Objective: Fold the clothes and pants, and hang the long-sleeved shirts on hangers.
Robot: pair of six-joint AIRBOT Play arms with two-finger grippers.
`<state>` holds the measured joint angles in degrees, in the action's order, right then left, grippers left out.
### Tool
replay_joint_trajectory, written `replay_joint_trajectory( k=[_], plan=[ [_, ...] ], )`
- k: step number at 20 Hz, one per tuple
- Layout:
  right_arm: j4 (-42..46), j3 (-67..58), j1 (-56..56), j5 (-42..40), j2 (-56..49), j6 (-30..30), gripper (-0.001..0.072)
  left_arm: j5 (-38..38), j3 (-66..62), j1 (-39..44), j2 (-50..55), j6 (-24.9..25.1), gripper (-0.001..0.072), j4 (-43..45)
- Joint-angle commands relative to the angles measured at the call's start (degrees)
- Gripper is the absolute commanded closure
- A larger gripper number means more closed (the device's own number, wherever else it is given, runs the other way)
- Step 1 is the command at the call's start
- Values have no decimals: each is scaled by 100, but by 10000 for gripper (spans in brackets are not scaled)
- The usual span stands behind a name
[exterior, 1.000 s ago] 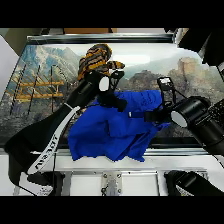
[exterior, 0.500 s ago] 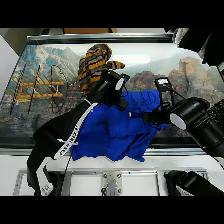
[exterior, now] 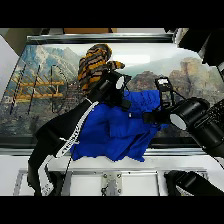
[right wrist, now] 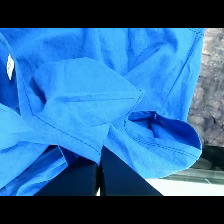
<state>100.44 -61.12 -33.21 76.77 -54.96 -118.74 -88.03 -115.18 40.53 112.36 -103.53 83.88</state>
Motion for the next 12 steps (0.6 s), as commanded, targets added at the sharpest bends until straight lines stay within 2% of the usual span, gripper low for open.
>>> replay_joint_trajectory(
  k=[1,5,12],
  plan=[
    [0,2,-4,0,4,0,702,216,68,-4,2,0,87,-133],
    [0,2,-4,0,4,0,702,398,55,4,133,-173,87,4],
    [0,2,-4,4,4,0,702,-317,55,-107,155,-15,89,621]
  ],
)
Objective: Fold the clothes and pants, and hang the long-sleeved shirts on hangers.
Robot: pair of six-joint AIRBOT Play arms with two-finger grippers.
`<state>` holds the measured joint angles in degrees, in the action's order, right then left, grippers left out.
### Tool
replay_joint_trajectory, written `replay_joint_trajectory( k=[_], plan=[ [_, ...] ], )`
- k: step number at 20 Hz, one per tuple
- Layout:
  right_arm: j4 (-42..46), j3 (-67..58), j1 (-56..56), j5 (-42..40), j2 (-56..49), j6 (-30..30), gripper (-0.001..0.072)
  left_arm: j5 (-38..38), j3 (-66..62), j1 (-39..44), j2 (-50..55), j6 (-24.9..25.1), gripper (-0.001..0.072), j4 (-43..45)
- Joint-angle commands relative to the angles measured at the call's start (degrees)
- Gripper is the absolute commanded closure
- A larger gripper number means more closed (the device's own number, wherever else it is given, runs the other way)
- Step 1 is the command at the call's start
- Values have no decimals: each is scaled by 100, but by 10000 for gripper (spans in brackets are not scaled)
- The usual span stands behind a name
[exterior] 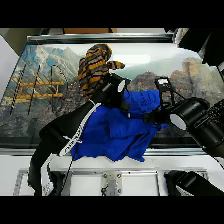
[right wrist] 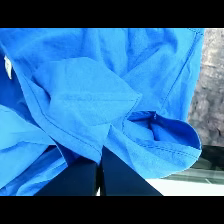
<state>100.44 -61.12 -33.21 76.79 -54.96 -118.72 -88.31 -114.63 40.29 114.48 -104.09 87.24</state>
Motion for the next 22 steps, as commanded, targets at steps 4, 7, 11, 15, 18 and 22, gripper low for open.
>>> replay_joint_trajectory(
  k=[4,7,11,15,18,22],
  plan=[
    [4,2,-2,17,4,0,702,-514,2,-269,-240,81,406,315],
    [140,0,33,127,4,52,702,-472,2,-291,-350,214,695,323],
    [131,-627,706,599,-103,1045,702,-269,0,-302,-1178,546,695,317],
    [122,-2068,1141,1510,-400,1388,703,-800,2,-114,-2459,634,695,308],
    [-251,-2094,925,2323,-293,1123,703,-1123,487,411,-3215,435,695,310],
    [-396,-1475,223,2566,109,341,703,-356,2857,1305,-4350,-472,695,302]
  ],
)
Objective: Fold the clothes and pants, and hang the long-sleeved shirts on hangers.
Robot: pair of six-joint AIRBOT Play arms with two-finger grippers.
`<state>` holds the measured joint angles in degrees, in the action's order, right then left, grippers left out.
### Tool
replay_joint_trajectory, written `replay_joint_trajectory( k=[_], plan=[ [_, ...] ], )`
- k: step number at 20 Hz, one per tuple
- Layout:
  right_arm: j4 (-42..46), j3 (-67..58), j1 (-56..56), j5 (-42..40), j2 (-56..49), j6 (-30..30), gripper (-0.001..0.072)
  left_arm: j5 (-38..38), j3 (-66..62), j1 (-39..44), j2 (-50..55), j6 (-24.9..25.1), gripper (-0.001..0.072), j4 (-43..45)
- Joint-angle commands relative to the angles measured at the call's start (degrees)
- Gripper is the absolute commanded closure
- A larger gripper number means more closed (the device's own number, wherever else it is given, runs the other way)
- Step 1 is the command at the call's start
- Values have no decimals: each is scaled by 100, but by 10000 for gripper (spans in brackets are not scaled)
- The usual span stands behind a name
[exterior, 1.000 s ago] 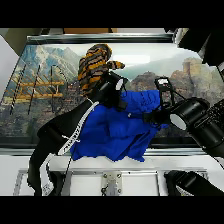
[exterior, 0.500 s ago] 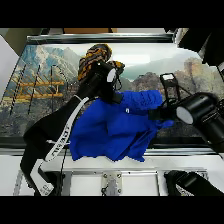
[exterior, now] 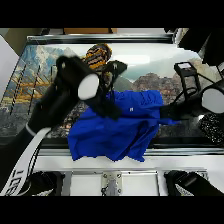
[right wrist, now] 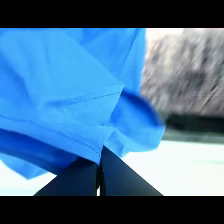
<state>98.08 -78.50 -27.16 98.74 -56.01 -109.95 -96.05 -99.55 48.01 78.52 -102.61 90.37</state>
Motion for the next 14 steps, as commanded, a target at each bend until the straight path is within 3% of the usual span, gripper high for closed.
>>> replay_joint_trajectory(
  k=[1,6,11,12,13,14],
  plan=[
    [-162,428,-573,369,284,-728,702,673,1971,699,-977,-852,695,-66],
    [-144,636,-833,81,103,-881,702,1818,3228,739,-1327,-1078,695,-844],
    [-151,638,-835,13,-70,-881,702,1908,3270,278,-1329,-850,694,-964],
    [-151,638,-835,11,-70,-883,701,1926,3270,210,-1329,-579,561,-1106],
    [-151,638,-835,11,-70,-883,702,1974,3270,127,-1327,-417,190,-1355],
    [-151,638,-835,9,-70,-883,702,2041,3270,28,-1327,-361,5,-1576]
  ],
)
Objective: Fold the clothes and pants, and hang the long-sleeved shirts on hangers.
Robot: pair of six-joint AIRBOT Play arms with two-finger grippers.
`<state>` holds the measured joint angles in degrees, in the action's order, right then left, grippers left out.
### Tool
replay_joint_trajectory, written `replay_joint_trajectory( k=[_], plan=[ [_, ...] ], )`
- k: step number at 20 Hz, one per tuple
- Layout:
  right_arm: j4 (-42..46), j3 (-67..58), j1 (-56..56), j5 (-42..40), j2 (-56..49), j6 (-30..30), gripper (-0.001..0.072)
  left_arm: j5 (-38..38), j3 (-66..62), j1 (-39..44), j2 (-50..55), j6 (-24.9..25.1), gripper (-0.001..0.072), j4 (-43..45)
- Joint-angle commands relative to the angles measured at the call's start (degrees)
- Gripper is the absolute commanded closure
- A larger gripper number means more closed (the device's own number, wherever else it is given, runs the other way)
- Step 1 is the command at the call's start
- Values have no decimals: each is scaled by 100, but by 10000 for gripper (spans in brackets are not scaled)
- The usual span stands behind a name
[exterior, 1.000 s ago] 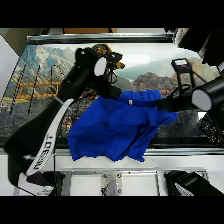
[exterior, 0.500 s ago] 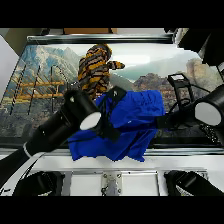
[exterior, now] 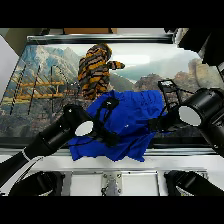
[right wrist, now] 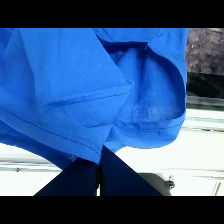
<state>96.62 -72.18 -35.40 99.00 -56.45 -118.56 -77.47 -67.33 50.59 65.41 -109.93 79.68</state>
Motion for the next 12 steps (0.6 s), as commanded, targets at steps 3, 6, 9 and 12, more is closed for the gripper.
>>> replay_joint_trajectory(
  k=[3,6,9,12],
  plan=[
    [-2,7,-11,-15,-26,-20,702,243,-79,-616,-17,584,16,-767],
    [-4,7,-11,2,-24,-20,701,153,-551,-1266,-15,883,16,-726],
    [-4,7,-11,2,-26,-20,701,98,-1045,-2243,-15,1220,16,-678],
    [-4,7,-11,2,-26,-20,701,98,-1274,-3126,-11,1307,16,402]
  ],
)
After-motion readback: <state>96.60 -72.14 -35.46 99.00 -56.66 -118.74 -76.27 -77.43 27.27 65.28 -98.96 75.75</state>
